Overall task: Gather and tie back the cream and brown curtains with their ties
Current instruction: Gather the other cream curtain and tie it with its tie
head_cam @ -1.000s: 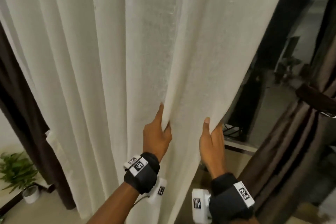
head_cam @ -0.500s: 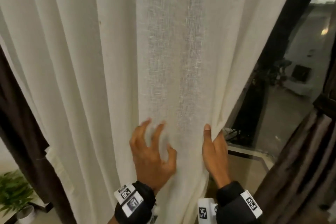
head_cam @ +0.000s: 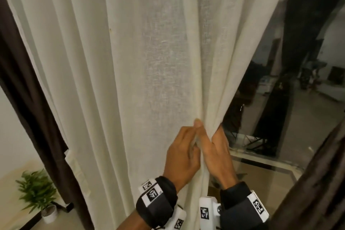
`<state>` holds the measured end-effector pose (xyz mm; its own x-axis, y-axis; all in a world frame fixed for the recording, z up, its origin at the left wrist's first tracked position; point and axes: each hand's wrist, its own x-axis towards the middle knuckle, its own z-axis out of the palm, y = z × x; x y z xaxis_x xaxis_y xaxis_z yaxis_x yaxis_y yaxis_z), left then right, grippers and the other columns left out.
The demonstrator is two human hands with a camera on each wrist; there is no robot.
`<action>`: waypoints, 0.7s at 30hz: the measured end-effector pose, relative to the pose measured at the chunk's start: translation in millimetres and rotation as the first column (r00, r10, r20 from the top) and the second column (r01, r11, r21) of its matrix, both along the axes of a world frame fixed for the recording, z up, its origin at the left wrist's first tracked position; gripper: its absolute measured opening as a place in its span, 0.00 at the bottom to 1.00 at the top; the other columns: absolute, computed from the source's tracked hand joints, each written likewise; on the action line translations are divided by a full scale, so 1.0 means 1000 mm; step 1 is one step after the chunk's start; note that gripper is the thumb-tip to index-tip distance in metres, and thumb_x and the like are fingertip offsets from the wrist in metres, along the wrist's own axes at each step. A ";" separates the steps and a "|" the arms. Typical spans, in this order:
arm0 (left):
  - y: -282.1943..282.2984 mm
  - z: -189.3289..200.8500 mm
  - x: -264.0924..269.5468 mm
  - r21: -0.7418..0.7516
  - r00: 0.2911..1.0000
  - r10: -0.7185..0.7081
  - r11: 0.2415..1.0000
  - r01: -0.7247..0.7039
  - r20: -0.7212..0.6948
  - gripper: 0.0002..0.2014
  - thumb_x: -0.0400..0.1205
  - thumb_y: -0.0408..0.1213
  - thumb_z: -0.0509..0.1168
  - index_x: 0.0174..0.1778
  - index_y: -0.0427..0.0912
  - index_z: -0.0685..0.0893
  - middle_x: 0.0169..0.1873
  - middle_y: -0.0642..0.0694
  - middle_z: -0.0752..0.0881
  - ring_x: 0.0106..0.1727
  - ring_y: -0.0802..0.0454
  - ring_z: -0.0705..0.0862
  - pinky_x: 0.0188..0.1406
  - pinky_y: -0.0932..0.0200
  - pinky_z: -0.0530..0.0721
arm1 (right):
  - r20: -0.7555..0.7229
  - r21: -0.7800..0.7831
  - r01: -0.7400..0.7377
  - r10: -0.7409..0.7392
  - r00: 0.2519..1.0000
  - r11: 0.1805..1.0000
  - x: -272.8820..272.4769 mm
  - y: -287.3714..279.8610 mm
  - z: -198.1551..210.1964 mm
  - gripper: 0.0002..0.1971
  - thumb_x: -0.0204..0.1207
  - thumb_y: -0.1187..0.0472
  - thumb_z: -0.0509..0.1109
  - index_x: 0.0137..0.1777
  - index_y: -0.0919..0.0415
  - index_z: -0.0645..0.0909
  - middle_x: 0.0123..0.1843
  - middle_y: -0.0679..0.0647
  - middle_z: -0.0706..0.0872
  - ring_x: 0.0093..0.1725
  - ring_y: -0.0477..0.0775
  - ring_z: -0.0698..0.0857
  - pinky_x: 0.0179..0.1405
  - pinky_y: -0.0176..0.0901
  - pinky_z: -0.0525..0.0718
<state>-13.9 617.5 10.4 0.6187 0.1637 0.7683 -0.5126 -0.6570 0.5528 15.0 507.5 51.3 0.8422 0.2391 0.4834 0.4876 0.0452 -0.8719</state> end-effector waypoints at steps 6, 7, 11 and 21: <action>0.019 0.014 -0.018 0.096 0.989 0.122 0.987 -0.130 0.087 0.23 0.79 0.36 0.70 0.71 0.51 0.87 0.71 0.57 0.81 0.77 0.55 0.77 0.77 0.48 0.78 | 0.016 -0.052 0.128 -0.127 0.992 0.990 0.023 0.000 0.009 0.13 0.90 0.46 0.65 0.72 0.44 0.76 0.66 0.47 0.86 0.64 0.47 0.86 0.64 0.42 0.83; 0.030 0.014 -0.021 0.000 0.944 0.283 0.958 -0.287 0.172 0.23 0.78 0.36 0.72 0.71 0.50 0.87 0.72 0.54 0.80 0.78 0.52 0.75 0.78 0.49 0.76 | -0.001 -0.052 0.134 -0.134 0.991 0.990 0.025 -0.001 0.008 0.12 0.92 0.47 0.61 0.72 0.44 0.77 0.65 0.48 0.86 0.64 0.49 0.85 0.65 0.42 0.81; 0.092 0.025 -0.017 -0.463 0.723 0.691 0.644 -0.609 0.011 0.39 0.77 0.40 0.80 0.83 0.48 0.71 0.77 0.43 0.69 0.80 0.45 0.66 0.79 0.58 0.65 | -0.010 -0.053 0.144 -0.145 0.989 0.988 0.019 0.004 0.000 0.13 0.93 0.49 0.56 0.71 0.45 0.77 0.62 0.45 0.85 0.61 0.45 0.84 0.61 0.34 0.77; 0.105 0.015 0.000 -0.168 0.984 0.165 0.974 -0.151 0.071 0.11 0.87 0.38 0.72 0.64 0.49 0.87 0.54 0.59 0.89 0.56 0.60 0.88 0.58 0.54 0.90 | -0.056 -0.064 0.118 -0.121 0.991 0.991 -0.005 0.052 0.012 0.25 0.82 0.33 0.66 0.76 0.39 0.76 0.63 0.32 0.87 0.63 0.32 0.86 0.47 0.21 0.82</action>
<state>-14.0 722.7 25.5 0.5093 0.3800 0.7722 -0.4588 -0.6392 0.6172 10.3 559.5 63.6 0.8933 0.1621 0.4192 0.4334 -0.0634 -0.8990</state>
